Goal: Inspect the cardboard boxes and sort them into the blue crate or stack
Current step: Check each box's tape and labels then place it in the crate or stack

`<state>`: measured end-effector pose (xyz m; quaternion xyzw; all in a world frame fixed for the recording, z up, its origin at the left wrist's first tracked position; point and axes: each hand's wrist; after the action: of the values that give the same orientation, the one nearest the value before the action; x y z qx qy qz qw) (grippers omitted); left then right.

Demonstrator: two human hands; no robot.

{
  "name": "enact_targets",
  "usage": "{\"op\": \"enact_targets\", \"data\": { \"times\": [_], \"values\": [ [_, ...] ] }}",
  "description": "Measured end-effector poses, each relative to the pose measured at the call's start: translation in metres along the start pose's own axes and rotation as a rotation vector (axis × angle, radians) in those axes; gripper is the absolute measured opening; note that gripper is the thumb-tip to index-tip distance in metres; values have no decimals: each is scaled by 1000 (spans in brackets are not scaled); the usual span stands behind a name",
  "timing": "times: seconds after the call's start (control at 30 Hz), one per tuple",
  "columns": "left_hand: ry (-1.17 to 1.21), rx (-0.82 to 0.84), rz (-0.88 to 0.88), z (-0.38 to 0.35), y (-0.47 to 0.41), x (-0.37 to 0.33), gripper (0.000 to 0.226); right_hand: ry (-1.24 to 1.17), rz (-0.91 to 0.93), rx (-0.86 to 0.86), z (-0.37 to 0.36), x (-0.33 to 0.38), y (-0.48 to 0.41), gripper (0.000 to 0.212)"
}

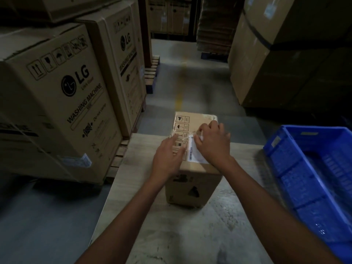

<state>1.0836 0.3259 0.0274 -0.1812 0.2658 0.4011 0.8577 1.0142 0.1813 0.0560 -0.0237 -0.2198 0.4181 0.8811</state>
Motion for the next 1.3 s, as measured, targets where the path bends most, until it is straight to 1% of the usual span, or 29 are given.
{"op": "enact_targets", "data": {
  "times": [0.13,0.2,0.27,0.33,0.4,0.47,0.53,0.57,0.6,0.63,0.67,0.73,0.8,0.83,0.9,0.97,1.07,1.23,1.3],
  "values": [
    [124,82,-56,19,-25,24,53,-72,-58,-37,-6,11,7,40],
    [106,150,-112,25,-36,31,55,-129,-109,-41,-10,16,16,44],
    [87,238,-158,30,-55,38,58,-139,-203,-11,-14,22,27,51],
    [51,253,-234,36,-78,45,59,-87,-293,61,-16,27,37,61],
    [-7,158,-312,35,-99,50,51,6,-306,118,-8,28,40,67],
    [-76,-34,-323,30,-115,52,40,71,-268,120,8,22,35,62],
    [-134,-282,-232,26,-123,53,39,66,-231,91,24,11,24,50],
    [-125,-368,-140,22,-123,54,40,48,-235,83,29,4,17,47],
    [-63,-414,-39,18,-120,54,39,21,-248,66,34,-3,12,47],
    [59,-413,57,14,-113,53,37,-30,-271,40,36,-12,7,51],
    [221,-376,145,4,-104,53,34,-118,-312,23,35,-22,4,57],
    [545,-257,262,-15,-76,43,40,-410,-449,34,30,-40,3,65],
    [811,-195,273,-30,-54,33,48,-758,-599,-11,21,-57,5,58],
    [884,-197,274,-33,-50,29,49,-888,-663,-50,19,-63,5,53],
    [940,-194,286,-30,-55,17,44,-1056,-759,-108,22,-74,2,46],
    [931,-163,280,-22,-66,-2,35,-1125,-794,-135,35,-81,1,45],
    [948,-95,251,-15,-84,-40,27,-1131,-740,-193,66,-102,2,42],
    [1014,89,17,-10,-109,-129,18,-1149,-610,-325,135,-158,0,41],
    [1020,138,-52,-12,-114,-171,23,-1164,-561,-376,166,-187,-2,36]
  ]
}}
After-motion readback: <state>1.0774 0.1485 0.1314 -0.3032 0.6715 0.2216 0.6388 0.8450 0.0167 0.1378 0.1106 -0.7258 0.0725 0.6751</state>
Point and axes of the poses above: each hand's wrist, its own y-axis away from the middle knuckle, its own z-axis out of the back of the hand, x = y × z, and after that the axes turned 11 degrees about -y, right-handed
